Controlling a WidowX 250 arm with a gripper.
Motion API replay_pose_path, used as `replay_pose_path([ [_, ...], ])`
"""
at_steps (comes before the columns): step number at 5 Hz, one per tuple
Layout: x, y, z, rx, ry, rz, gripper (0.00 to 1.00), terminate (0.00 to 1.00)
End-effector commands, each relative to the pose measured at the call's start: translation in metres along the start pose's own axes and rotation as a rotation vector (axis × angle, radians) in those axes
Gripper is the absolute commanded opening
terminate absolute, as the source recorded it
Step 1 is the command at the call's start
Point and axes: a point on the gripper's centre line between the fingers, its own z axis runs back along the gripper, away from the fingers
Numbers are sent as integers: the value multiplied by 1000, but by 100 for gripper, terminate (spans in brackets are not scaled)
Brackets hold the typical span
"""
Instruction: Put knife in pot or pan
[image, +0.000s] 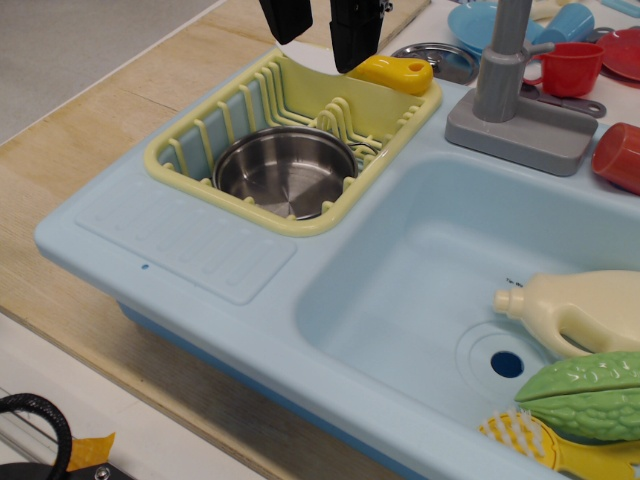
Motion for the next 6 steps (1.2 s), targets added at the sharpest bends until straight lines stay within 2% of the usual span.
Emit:
replay_pose_path([
  [1,0,0,0,0,0,0,100,0],
  [3,13,6,-4,60,-68,-411,100,0],
  [4,21,5,-8,70,-104,-546,100,0],
  [6,49,0,-27,-12,-185,-818,100,0],
])
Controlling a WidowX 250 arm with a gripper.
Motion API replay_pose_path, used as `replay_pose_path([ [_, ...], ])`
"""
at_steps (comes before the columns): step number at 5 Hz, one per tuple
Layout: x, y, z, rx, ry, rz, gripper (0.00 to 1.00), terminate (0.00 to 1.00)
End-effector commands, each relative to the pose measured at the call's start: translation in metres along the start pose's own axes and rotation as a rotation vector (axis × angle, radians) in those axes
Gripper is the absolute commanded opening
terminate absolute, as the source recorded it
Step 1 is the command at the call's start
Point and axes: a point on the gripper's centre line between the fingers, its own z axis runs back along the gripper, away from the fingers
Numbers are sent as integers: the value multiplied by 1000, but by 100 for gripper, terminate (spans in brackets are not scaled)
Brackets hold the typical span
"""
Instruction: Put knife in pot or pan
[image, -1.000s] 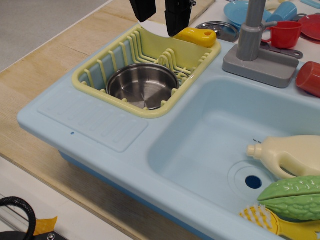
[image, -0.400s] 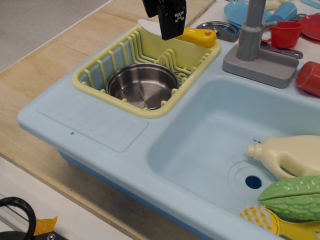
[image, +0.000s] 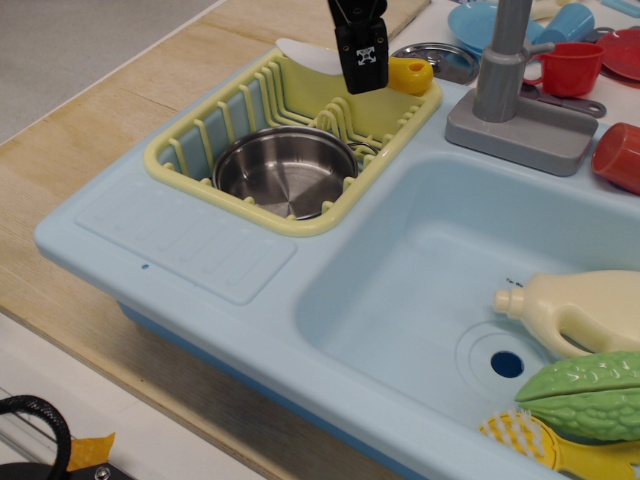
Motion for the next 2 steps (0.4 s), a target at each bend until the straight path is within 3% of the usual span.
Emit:
replay_pose_path([
  [1,15,13,4,-7,-42,-90,100,0],
  [2,15,16,-2,-41,-43,-82,100,0],
])
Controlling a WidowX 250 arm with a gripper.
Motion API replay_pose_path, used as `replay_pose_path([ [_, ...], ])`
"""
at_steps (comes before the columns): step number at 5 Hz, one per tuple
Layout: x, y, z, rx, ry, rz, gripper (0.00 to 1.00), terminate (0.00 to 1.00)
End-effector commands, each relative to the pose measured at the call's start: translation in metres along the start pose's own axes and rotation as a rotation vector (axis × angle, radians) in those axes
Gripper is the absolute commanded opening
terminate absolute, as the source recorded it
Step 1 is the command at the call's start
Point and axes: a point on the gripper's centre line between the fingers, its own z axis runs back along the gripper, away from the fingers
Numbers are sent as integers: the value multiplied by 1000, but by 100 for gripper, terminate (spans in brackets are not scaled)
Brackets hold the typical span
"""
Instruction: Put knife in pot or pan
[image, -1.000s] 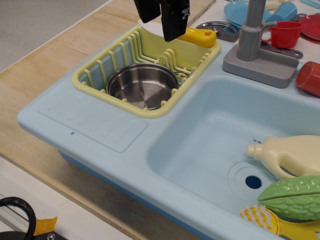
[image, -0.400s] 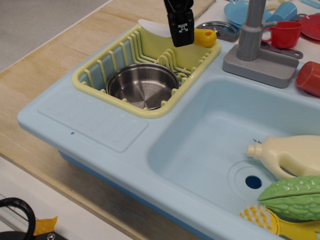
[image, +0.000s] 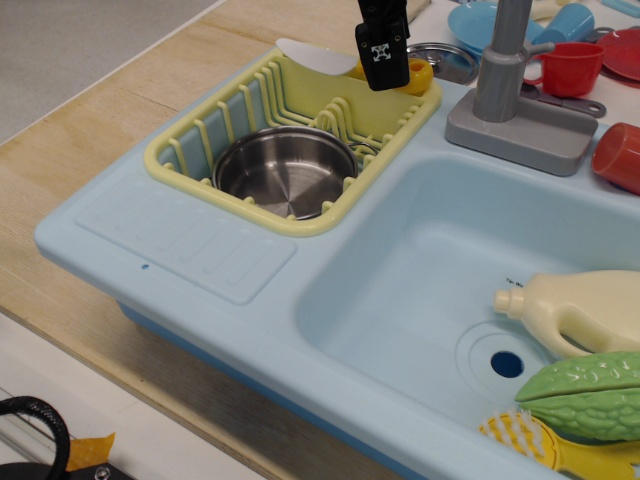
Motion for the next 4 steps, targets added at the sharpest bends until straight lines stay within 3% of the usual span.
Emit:
replay_pose_path([
  [1,2,9,6,17,-31,2,100,0],
  [2,0,12,-1,-10,-41,16,100,0],
  [3,-1,12,-2,-16,-40,37,0,0],
  [4,1,10,2,-16,-25,45,0,0],
])
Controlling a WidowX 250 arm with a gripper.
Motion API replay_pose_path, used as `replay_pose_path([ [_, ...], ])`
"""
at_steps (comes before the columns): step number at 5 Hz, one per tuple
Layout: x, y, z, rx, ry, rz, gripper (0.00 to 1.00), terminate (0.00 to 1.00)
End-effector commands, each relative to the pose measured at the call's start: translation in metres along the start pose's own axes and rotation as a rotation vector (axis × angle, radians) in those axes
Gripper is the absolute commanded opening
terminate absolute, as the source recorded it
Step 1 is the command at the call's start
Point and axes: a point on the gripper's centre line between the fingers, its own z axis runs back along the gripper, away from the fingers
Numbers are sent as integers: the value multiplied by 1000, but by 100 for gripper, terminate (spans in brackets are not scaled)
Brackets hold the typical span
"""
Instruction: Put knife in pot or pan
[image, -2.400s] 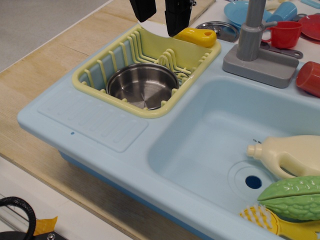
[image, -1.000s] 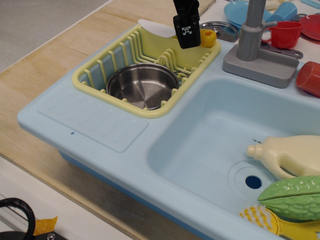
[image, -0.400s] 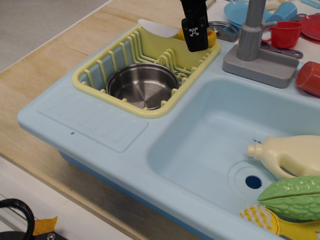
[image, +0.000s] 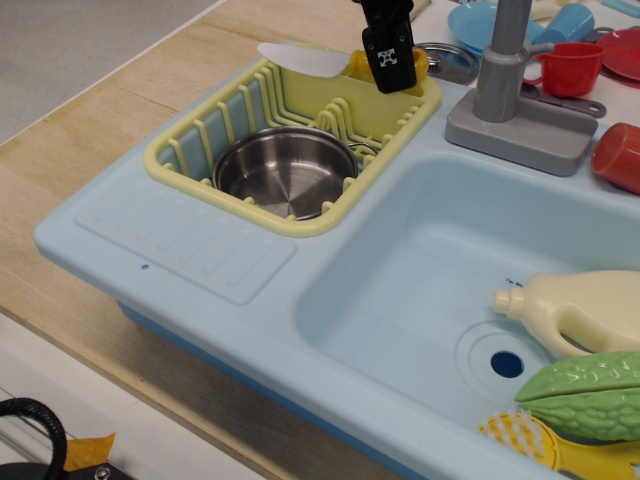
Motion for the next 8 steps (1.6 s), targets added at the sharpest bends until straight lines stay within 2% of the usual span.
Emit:
replay_pose_path([
  [1,6,-4,25,47,32,17,0,0],
  [3,-12,-35,45,59,96,158,0,0],
  [4,-21,-44,44,47,94,214,0,0],
  [5,-25,-47,39,-3,108,267,0,0],
  [6,-27,-48,38,5,111,277,100,0],
  [7,-27,-48,38,5,111,277,100,0],
  [8,-27,-48,38,5,111,277,100,100],
])
